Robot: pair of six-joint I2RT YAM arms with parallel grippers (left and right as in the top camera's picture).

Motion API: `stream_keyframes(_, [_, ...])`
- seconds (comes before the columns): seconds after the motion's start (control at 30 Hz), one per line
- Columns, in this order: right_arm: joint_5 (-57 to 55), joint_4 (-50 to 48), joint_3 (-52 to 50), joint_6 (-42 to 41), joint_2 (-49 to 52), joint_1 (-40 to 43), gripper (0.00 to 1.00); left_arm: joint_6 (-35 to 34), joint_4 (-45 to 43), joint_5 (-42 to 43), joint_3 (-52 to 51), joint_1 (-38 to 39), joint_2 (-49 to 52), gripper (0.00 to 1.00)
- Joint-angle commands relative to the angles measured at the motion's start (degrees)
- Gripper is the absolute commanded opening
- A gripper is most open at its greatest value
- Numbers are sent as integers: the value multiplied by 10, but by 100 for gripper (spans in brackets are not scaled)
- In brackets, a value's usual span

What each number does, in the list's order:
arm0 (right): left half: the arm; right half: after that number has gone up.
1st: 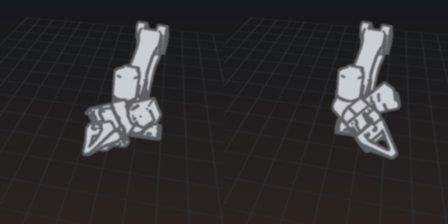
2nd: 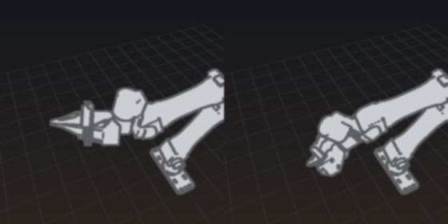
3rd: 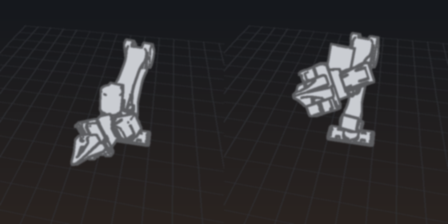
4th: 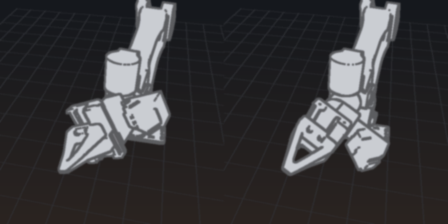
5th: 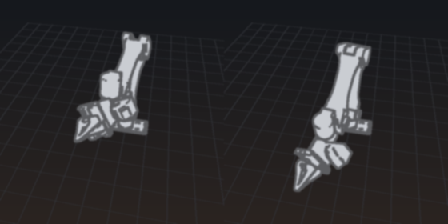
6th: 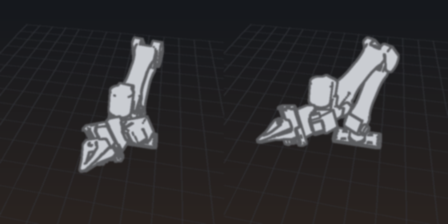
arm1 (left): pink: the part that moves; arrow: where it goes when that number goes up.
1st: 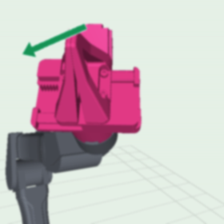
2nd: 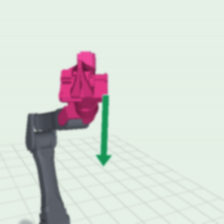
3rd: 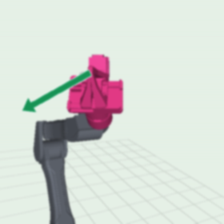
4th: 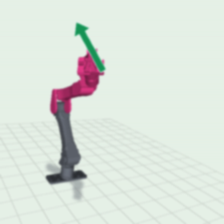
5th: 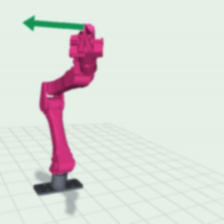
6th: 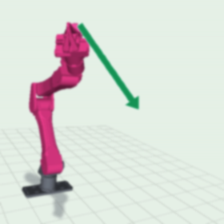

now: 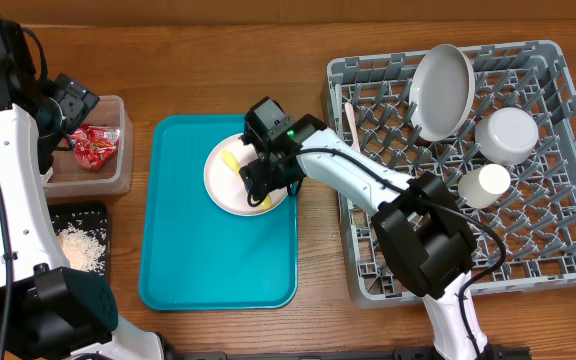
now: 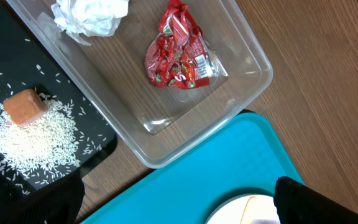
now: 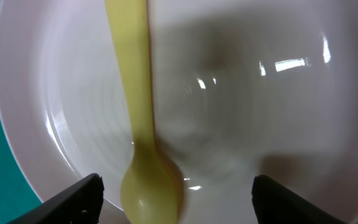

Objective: Sort waste into correct bins and load items into the dishwasher rack
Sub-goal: 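Carry the pink utensil with the right gripper into the rack's back left corner, then reach the right gripper to the yellow spoon on the plate and grasp it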

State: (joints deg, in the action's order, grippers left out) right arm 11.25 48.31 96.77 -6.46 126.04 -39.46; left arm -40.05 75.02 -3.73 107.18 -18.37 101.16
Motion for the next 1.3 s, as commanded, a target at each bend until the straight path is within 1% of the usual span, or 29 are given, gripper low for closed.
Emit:
stream_keyframes(0.0, [29,-18,-27,-11,-16,0,80,2,-1,-7,-1,0,0,100])
stream_keyframes(0.2, [41,-33,-48,-22,-16,-2,79,2,-1,-8,-1,0,0,100])
stream_keyframes(0.27, [43,-35,-49,-25,-15,-3,78,2,-1,-8,-1,0,0,100])
stream_keyframes(0.4, [43,-33,-49,-26,-15,-10,66,2,-1,-7,-1,0,0,100])
stream_keyframes(0.47, [43,-28,-49,-25,-14,-19,61,2,-1,-7,-1,0,0,100])
stream_keyframes(0.63, [41,-27,-49,-26,-9,-34,59,2,-1,-7,-1,0,0,100])
stream_keyframes(0.83, [12,-24,-49,-26,11,-42,55,2,-1,-8,-1,0,0,100])
stream_keyframes(0.9, [2,-22,-49,-26,17,-42,50,2,-1,-8,-1,0,0,100])
stream_keyframes(1.0, [-7,-20,-49,-26,19,-42,36,2,-1,-8,-1,0,0,100])
stream_keyframes(1.13, [-7,-19,-49,-28,19,-42,27,2,-1,-7,-1,0,0,100])
stream_keyframes(1.27, [-7,-15,-44,-28,19,-42,21,2,-1,-8,-1,0,0,100])
